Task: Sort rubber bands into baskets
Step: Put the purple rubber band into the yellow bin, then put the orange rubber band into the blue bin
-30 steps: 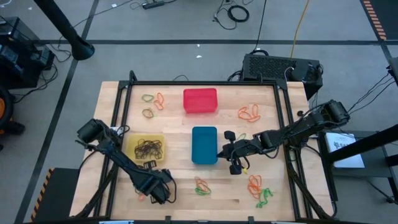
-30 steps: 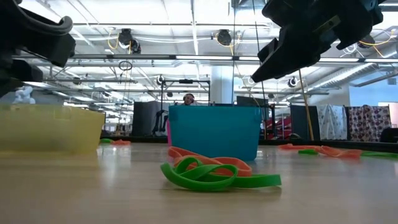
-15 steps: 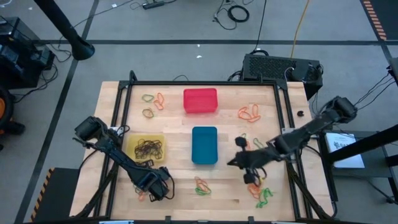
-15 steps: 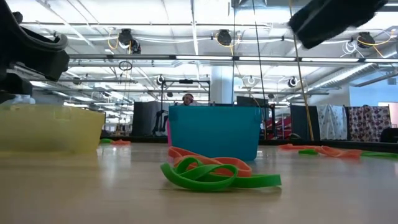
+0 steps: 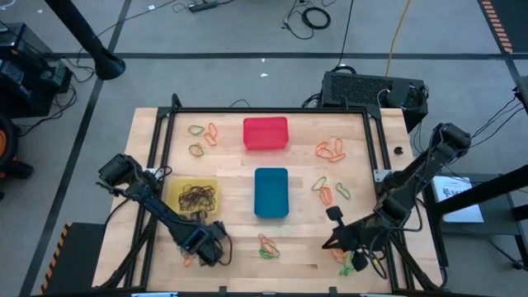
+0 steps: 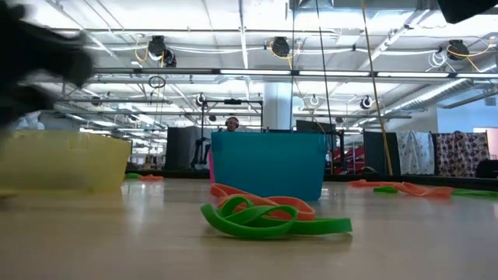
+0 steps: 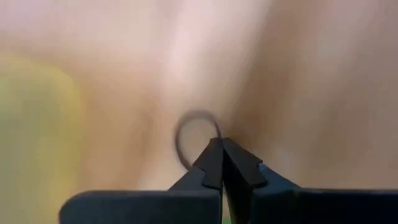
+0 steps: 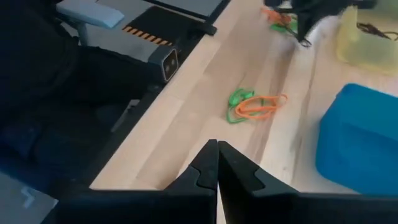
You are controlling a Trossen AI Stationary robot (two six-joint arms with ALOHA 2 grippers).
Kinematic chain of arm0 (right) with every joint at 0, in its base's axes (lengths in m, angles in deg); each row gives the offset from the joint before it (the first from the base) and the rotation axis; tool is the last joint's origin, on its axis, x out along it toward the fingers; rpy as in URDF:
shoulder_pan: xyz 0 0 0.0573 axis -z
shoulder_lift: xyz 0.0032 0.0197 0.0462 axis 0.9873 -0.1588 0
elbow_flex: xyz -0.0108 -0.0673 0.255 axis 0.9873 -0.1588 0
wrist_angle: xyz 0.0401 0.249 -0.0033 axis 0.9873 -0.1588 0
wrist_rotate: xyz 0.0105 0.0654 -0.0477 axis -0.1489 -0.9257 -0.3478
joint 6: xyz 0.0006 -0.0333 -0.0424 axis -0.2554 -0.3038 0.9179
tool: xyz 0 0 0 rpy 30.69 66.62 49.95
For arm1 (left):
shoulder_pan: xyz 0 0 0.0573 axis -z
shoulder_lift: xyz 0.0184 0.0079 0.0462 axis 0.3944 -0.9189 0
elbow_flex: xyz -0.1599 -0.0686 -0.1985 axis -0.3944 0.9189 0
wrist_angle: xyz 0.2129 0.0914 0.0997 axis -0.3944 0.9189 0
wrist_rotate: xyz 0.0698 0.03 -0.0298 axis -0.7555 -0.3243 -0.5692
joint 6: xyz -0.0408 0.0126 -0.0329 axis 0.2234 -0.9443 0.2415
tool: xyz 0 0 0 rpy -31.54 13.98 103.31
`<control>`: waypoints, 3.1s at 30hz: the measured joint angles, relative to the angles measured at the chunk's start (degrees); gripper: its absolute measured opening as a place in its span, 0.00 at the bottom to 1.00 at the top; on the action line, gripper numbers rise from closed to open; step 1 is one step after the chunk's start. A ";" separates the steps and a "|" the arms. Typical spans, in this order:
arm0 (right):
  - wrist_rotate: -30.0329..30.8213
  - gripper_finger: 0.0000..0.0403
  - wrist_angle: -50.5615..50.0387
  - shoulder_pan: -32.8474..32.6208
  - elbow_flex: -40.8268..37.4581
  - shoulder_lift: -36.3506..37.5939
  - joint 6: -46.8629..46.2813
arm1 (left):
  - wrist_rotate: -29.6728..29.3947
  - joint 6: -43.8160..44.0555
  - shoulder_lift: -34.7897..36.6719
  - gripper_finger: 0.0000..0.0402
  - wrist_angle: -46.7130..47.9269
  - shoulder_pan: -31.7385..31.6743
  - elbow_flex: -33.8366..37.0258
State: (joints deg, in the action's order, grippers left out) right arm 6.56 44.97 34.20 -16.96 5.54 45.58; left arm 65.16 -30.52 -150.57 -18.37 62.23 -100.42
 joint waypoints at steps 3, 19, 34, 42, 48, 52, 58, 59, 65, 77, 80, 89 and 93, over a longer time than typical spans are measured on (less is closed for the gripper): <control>0.81 0.00 0.50 0.06 0.00 0.00 1.54 | -2.74 -0.07 2.55 0.01 2.62 -0.26 -3.15; 4.44 0.00 0.48 0.20 0.00 0.00 3.82 | -10.14 1.54 8.13 0.01 29.40 0.64 -21.57; 4.39 0.00 1.31 0.22 0.00 0.00 8.04 | -21.17 0.84 10.11 0.00 43.29 -2.20 -24.48; 4.37 0.00 1.64 0.22 0.00 0.00 9.02 | -24.08 -0.79 15.88 0.00 43.55 -6.30 -24.45; 4.37 0.00 1.89 0.22 0.00 0.00 9.99 | -22.64 -1.68 18.29 0.00 43.57 -8.05 -24.34; 4.34 0.00 2.72 0.46 0.00 -0.12 10.55 | -22.22 -0.43 19.86 0.00 43.58 -8.28 -20.60; 4.33 0.00 2.95 1.81 0.00 -2.46 10.33 | -16.48 1.66 21.11 0.00 43.69 -8.28 -11.65; 4.31 0.00 2.89 2.15 0.00 -2.94 10.35 | -15.73 2.27 21.20 0.00 43.66 -8.23 -10.39; 4.35 0.00 3.84 5.02 0.00 -5.28 12.87 | -14.46 3.02 21.18 0.00 41.60 -8.24 -3.05; 4.35 0.00 7.47 11.62 0.00 -6.38 12.59 | -13.37 2.75 21.17 0.04 32.54 -8.24 1.60; 4.35 0.00 7.99 12.70 0.00 -6.38 12.50 | -13.46 2.63 21.16 0.10 30.63 -8.24 1.97; 4.18 0.00 8.78 14.42 0.00 -6.38 12.47 | -18.99 4.23 21.16 0.28 31.94 -8.24 2.02; 4.09 0.00 9.82 14.95 0.00 -6.38 12.14 | -27.75 8.63 21.16 0.29 25.31 -7.81 2.04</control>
State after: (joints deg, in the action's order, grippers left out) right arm 10.65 54.78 49.15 -16.96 -0.84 57.72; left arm 37.41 -21.89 -129.40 6.95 54.42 -98.38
